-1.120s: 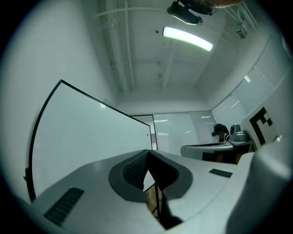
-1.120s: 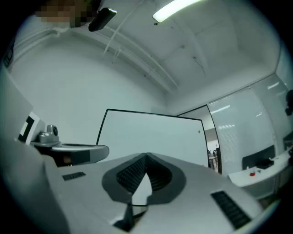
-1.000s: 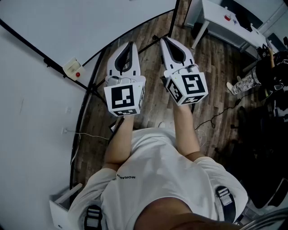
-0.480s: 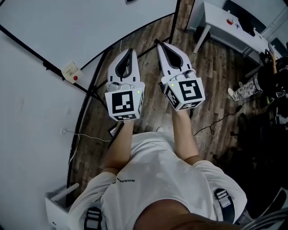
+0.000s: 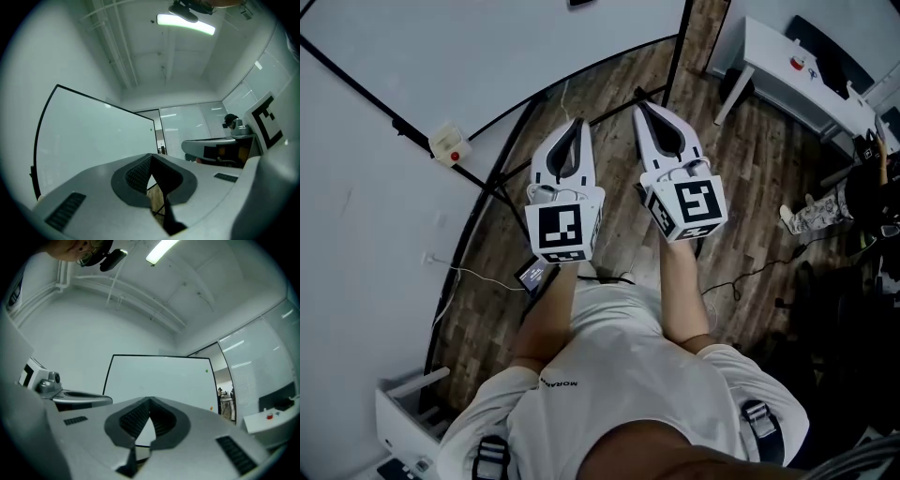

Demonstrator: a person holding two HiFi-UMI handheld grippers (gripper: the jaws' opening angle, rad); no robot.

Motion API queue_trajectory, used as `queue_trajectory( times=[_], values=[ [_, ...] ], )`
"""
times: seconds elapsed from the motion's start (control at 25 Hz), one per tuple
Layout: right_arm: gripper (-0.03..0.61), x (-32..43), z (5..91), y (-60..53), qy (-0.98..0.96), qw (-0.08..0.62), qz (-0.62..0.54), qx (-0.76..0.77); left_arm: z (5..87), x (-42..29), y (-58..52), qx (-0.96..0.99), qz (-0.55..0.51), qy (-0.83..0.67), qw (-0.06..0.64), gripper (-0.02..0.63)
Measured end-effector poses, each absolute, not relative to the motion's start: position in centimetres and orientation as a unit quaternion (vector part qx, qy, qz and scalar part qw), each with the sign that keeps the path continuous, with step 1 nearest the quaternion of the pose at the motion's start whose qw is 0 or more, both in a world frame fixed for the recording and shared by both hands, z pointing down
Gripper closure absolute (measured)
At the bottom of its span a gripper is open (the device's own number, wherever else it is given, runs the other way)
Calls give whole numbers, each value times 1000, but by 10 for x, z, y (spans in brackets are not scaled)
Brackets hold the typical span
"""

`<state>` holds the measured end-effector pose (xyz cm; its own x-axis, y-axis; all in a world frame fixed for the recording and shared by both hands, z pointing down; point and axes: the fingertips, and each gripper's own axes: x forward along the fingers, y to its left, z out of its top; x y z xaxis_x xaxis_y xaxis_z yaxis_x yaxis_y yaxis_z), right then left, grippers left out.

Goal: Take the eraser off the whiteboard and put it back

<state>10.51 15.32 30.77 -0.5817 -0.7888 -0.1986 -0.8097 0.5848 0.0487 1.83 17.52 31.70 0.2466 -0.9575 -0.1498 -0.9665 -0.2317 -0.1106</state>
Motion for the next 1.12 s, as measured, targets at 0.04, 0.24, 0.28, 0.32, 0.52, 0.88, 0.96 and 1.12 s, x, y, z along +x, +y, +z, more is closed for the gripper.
queue_trajectory(
  times=[0.04,0.24,0.28,0.32,0.52,0.88,0.96,1.12],
  values=[
    [566,106,310,151,888,78,65,-449,318,18,174,-783,25,615,89,612],
    [566,97,319,135,897,69,63,-431,324,15,156,-777,28,623,84,611],
    [566,95,321,130,899,67,61,-429,327,14,151,-778,27,623,81,611],
    [566,93,323,124,899,67,60,-428,329,13,146,-778,27,622,80,612],
    [566,85,321,89,897,66,67,-432,327,2,109,-778,39,622,81,611],
    [566,44,315,-13,893,59,75,-441,319,-34,3,-787,54,609,82,611],
    [566,35,306,-36,891,56,80,-443,310,-40,-21,-790,58,604,86,612],
    [566,17,289,-77,886,54,88,-452,295,-53,-60,-796,61,594,97,611]
  ],
)
